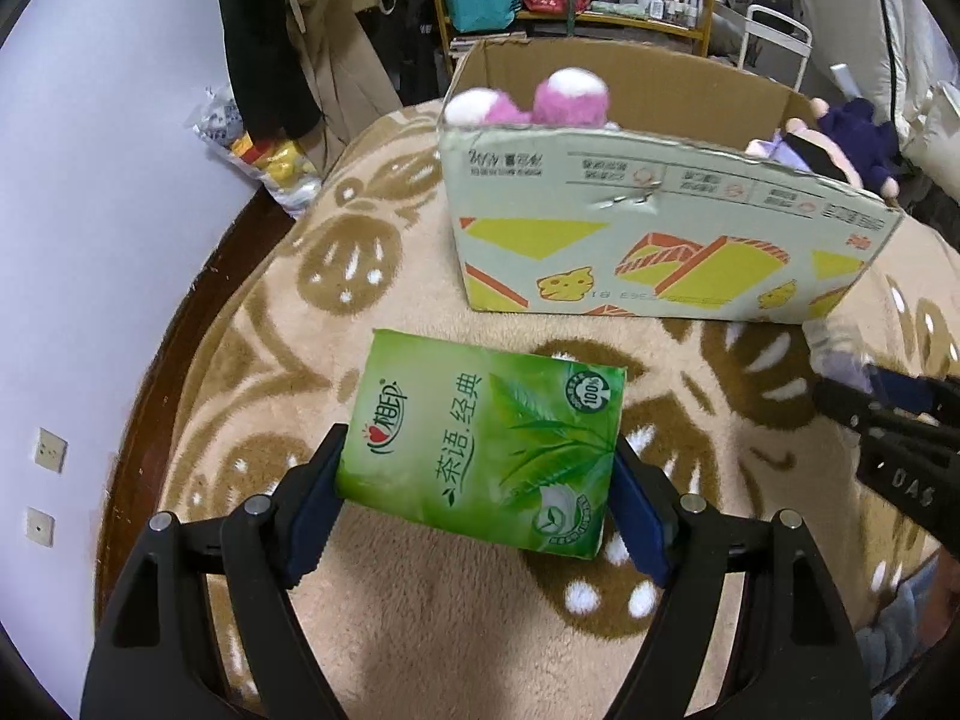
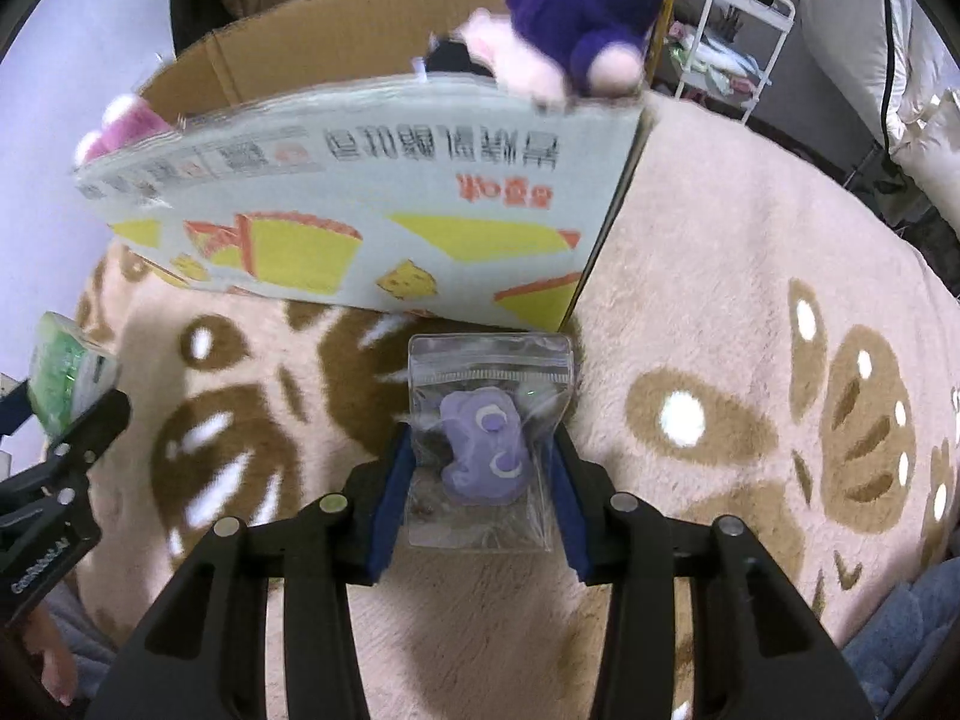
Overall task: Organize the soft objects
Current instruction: 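Lift the green packet and clear bag with both tools over the box, then open both tools to drop the green packet and clear bag into the box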
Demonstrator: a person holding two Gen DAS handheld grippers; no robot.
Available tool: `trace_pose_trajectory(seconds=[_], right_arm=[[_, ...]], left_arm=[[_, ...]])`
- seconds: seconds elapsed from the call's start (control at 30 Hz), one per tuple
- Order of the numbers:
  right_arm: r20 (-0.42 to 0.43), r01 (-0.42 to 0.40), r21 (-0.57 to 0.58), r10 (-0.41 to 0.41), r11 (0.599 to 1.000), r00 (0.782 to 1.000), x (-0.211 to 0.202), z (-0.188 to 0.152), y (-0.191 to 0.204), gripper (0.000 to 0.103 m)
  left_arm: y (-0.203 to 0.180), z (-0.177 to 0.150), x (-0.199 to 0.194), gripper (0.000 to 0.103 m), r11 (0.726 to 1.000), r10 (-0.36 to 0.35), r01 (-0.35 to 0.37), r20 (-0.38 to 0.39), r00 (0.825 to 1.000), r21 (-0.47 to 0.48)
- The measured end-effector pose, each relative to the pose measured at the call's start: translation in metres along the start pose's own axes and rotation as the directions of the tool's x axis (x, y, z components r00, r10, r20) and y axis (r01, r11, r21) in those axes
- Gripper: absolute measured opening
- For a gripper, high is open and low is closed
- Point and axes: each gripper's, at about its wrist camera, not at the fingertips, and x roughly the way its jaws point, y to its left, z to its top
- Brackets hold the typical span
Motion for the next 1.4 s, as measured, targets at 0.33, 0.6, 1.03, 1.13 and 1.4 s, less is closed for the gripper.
trace_pose_trajectory(seconds=[0.33, 0.6, 1.03, 1.13, 1.4], right_arm=[[0.172, -0.104, 0.036, 0.096, 0.994, 0.980, -0.060, 0.002, -0.013, 0.046], [0.345, -0.171, -0.005, 0.162, 0.985, 0.925, -0.096, 0.020, 0.019, 0.047], [0.487, -0.187, 0.004, 0.162, 0.982, 0.858, -0.111, 0.061, 0.017, 0.047], [0.502, -0.173, 0.003, 0.148, 0.985, 0.852, -0.110, 0.071, 0.016, 0.047], [0.517, -0.110, -0.049, 0.119, 0.993, 0.848, -0.092, 0.091, 0.020, 0.047]], left_arm=[[-0.003, 0.009, -0.055, 0.078, 1.000, -0.010, 0.005, 0.154, 0.988, 0.030], [0.014, 0.025, -0.093, 0.078, 0.999, -0.017, 0.025, 0.296, 0.955, -0.025], [0.010, 0.067, -0.099, 0.078, 0.998, -0.021, 0.043, 0.403, 0.915, -0.044], [0.008, 0.085, -0.087, 0.078, 0.998, -0.023, 0.041, 0.407, 0.913, -0.037], [0.013, 0.123, -0.054, 0.078, 0.999, 0.003, 0.018, 0.384, 0.923, -0.051]])
